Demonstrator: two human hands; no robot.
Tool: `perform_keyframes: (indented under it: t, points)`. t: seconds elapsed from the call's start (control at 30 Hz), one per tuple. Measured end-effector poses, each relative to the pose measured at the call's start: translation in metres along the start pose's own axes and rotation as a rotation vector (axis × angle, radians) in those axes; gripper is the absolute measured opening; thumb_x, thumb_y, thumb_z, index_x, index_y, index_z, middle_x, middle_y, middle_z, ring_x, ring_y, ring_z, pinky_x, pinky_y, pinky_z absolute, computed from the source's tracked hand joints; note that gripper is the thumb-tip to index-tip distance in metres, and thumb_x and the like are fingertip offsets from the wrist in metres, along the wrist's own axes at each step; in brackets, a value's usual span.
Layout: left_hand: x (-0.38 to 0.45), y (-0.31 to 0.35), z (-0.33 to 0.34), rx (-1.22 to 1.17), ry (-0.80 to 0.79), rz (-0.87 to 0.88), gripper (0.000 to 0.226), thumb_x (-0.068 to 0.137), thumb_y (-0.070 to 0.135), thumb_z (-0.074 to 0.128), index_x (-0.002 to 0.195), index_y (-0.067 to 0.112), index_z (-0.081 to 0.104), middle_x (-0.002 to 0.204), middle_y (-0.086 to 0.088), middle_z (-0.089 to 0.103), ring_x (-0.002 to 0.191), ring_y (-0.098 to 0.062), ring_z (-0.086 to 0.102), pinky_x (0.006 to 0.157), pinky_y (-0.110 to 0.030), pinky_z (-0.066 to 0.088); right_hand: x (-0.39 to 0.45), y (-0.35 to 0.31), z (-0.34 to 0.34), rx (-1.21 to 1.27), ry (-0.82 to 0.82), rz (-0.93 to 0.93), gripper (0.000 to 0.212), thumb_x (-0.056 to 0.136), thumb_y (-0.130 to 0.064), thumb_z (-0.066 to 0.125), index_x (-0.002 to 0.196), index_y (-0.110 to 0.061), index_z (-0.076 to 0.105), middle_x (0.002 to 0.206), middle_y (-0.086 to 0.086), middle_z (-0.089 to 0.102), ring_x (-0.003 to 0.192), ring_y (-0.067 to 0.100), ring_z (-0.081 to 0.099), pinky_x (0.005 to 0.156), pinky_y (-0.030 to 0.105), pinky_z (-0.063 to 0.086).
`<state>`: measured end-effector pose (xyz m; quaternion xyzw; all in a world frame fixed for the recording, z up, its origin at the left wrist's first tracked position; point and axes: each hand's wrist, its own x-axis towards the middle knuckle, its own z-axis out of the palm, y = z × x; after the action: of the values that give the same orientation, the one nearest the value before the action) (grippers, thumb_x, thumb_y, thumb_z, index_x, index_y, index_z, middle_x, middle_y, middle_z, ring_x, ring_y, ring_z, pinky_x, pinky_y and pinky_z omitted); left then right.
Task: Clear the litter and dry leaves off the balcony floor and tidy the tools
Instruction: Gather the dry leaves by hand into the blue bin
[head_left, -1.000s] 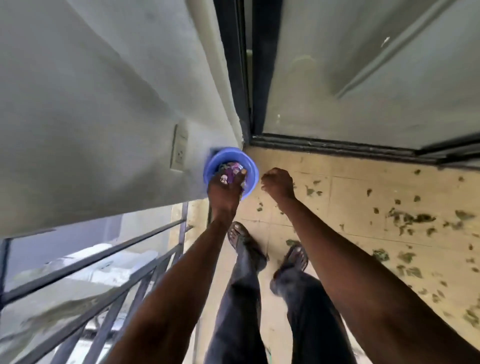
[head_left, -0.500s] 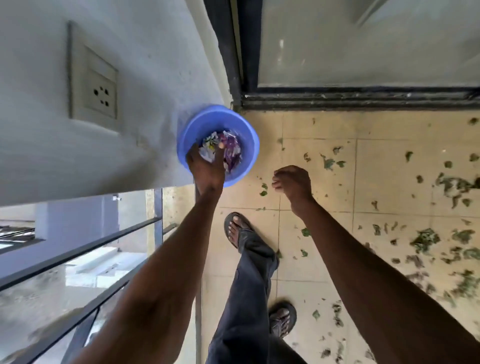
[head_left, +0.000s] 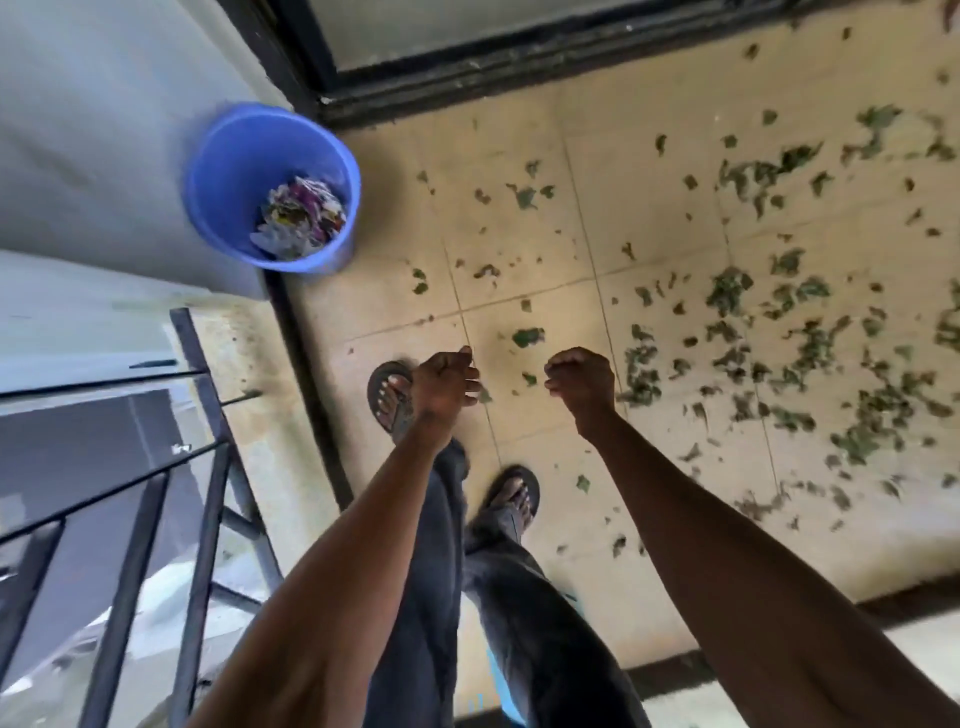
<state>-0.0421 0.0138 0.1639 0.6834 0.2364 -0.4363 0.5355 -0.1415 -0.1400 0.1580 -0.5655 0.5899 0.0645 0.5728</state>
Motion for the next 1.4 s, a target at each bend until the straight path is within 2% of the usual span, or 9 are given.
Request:
perform_keyframes:
  t: [0.1,0.3,0.47,0.63,0.83,0.97,1.07,1.27,1.4]
  points:
    - [0.007,-0.051,0.004,0.056,-0.019,-0.072,0.019,0.098,0.016,0.054,0.079,0.016,0.061,0.060,0.002,0.065,0.057,-0.020,0.061,0.047,-0.022,0.046,0.007,0.059,-0.013,-0.081,0.010,0.060,0.026,0.074,-0.001,0.061,0.056,-0.018,0.067,0.067,0.014,0.068,0.056,0.027,0.060,0.060,0.037,0.047]
    - [0.056,-0.127,-0.001,0.086,0.036,-0.245,0.023,0.102,0.015,0.042,0.090,0.011,0.061,0.084,-0.011,0.065,0.071,-0.024,0.065,0.068,-0.035,0.053,0.038,0.146,0.023,-0.367,-0.044,0.057,0.010,0.076,-0.004,0.067,0.072,-0.012,0.071,0.069,0.005,0.068,0.073,0.029,0.069,0.067,0.040,0.058]
    - [0.110,-0.177,-0.010,-0.047,0.119,-0.240,0.016,0.100,0.020,0.053,0.095,0.010,0.065,0.085,-0.009,0.070,0.072,-0.022,0.069,0.071,-0.035,0.056,0.082,0.202,0.085,-0.566,-0.113,-0.129,0.003,0.085,-0.007,0.065,0.086,-0.007,0.067,0.093,0.011,0.068,0.091,0.030,0.065,0.065,0.022,0.038]
    - [0.156,-0.207,-0.016,-0.163,0.139,-0.229,0.022,0.100,0.023,0.051,0.110,0.007,0.063,0.090,-0.009,0.070,0.073,-0.020,0.069,0.074,-0.035,0.057,0.128,0.236,0.136,-0.892,-0.115,-0.552,0.048,0.088,0.003,0.052,0.135,-0.011,0.051,0.142,0.017,0.041,0.122,0.037,0.049,0.087,0.042,0.051]
    - [0.178,-0.221,-0.019,-0.165,0.122,-0.247,0.024,0.100,0.024,0.053,0.112,0.006,0.062,0.091,-0.009,0.070,0.076,-0.020,0.069,0.071,-0.033,0.057,0.157,0.267,0.140,-1.083,-0.173,-0.971,0.035,0.078,-0.002,0.034,0.090,0.001,0.066,0.101,0.023,0.062,0.092,0.041,0.062,0.054,0.042,0.057]
    - [0.176,-0.224,-0.017,-0.152,0.106,-0.273,0.022,0.100,0.026,0.053,0.104,0.008,0.064,0.092,-0.008,0.070,0.077,-0.020,0.069,0.074,-0.034,0.057,0.148,0.268,0.119,-0.811,0.023,-0.629,0.029,0.085,0.006,0.045,0.103,0.004,0.066,0.106,0.024,0.061,0.088,0.040,0.063,0.070,0.036,0.051]
    - [0.171,-0.223,-0.010,-0.148,0.092,-0.279,0.020,0.100,0.026,0.052,0.099,0.009,0.063,0.091,-0.008,0.069,0.078,-0.019,0.068,0.072,-0.033,0.056,0.151,0.266,0.095,-0.560,0.179,-0.442,0.009,0.083,0.007,0.059,0.081,0.005,0.068,0.101,0.021,0.056,0.082,0.036,0.061,0.067,0.021,0.039]
    - [0.171,-0.222,0.005,-0.146,0.041,-0.262,0.022,0.102,0.025,0.049,0.106,0.007,0.062,0.095,-0.007,0.069,0.081,-0.019,0.069,0.075,-0.033,0.056,0.171,0.258,0.089,-0.664,0.107,-0.594,0.014,0.080,0.001,0.067,0.085,-0.008,0.077,0.139,0.014,0.047,0.124,0.032,0.046,0.095,0.026,0.041]
    - [0.176,-0.225,0.009,-0.130,0.024,-0.258,0.023,0.102,0.024,0.049,0.109,0.006,0.062,0.095,-0.007,0.070,0.083,-0.019,0.069,0.078,-0.033,0.057,0.173,0.269,0.104,-0.847,0.054,-0.701,0.022,0.078,0.008,0.059,0.087,-0.005,0.074,0.126,0.016,0.057,0.117,0.036,0.051,0.080,0.037,0.055]
